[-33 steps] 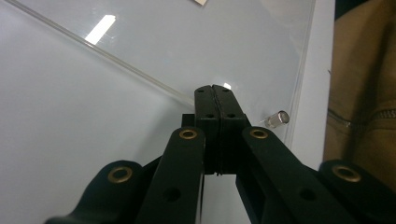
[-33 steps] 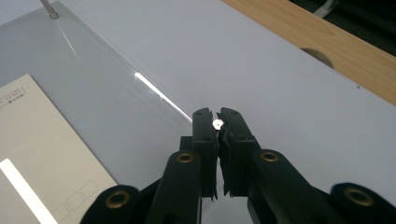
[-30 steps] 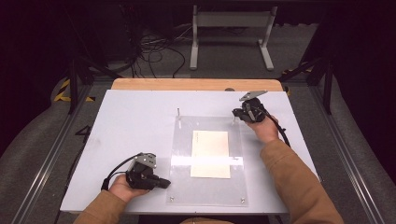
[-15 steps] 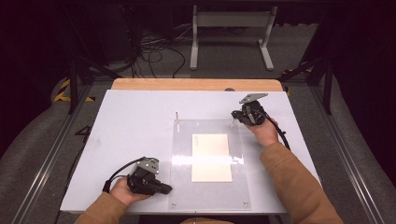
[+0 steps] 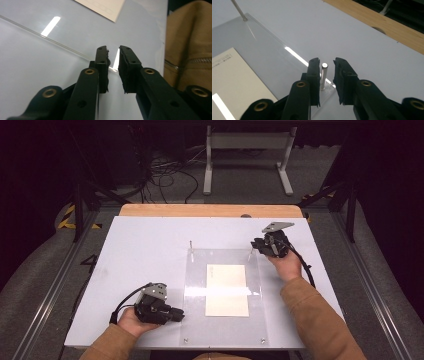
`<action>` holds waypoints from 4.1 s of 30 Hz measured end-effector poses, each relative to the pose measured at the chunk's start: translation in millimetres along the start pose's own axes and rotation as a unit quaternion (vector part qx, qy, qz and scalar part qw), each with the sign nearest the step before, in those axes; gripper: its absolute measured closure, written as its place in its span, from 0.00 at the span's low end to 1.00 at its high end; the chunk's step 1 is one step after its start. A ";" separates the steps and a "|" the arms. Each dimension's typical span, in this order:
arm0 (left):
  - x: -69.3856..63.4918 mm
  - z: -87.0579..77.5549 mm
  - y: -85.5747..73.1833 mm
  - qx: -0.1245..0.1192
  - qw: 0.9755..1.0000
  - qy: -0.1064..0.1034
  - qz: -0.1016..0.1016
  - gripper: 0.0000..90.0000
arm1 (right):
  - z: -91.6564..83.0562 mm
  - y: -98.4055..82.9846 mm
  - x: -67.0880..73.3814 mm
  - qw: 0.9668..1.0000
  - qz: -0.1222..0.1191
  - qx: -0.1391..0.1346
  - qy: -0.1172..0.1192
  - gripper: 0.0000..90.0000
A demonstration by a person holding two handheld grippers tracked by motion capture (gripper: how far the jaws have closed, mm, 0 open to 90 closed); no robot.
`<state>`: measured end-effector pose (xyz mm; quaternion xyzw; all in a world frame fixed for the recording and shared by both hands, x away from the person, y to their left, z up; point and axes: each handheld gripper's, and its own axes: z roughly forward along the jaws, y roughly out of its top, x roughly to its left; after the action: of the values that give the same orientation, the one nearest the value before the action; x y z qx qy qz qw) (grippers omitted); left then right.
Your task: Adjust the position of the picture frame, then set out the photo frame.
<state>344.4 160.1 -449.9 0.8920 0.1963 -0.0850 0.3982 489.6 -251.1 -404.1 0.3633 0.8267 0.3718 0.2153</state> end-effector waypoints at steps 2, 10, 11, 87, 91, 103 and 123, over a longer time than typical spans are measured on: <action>1.4 -2.8 2.4 -0.014 1.000 0.016 -0.003 0.83 | -12.9 -2.9 -0.5 1.000 0.002 -0.020 0.000 0.76; 6.9 -12.0 12.5 -0.053 0.995 0.080 -0.023 0.70 | -45.5 -19.4 -6.2 0.996 0.041 -0.069 0.042 0.63; 8.2 -12.7 14.3 -0.052 0.994 0.090 -0.022 0.68 | -48.0 -22.5 -6.9 0.995 0.047 -0.078 0.047 0.61; -25.4 -24.3 10.2 -0.097 0.990 0.102 0.001 0.60 | 33.4 -7.2 -17.6 0.990 0.137 0.010 0.031 0.95; -31.9 -28.2 9.6 -0.103 0.991 0.086 0.024 0.51 | 34.0 -6.4 -19.2 0.989 0.145 0.014 0.035 0.94; -48.1 -18.4 14.4 -0.095 0.992 0.045 0.071 0.29 | 36.3 -1.1 -23.4 0.985 0.165 0.033 0.041 0.94; -74.0 5.9 17.2 -0.052 0.985 0.057 0.152 0.08 | 37.7 0.0 -24.2 0.982 0.177 0.041 0.043 0.94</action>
<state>284.4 124.5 -419.4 0.8931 0.0853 0.0374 0.4401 528.7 -252.2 -425.9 0.4960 0.7726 0.3847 0.0952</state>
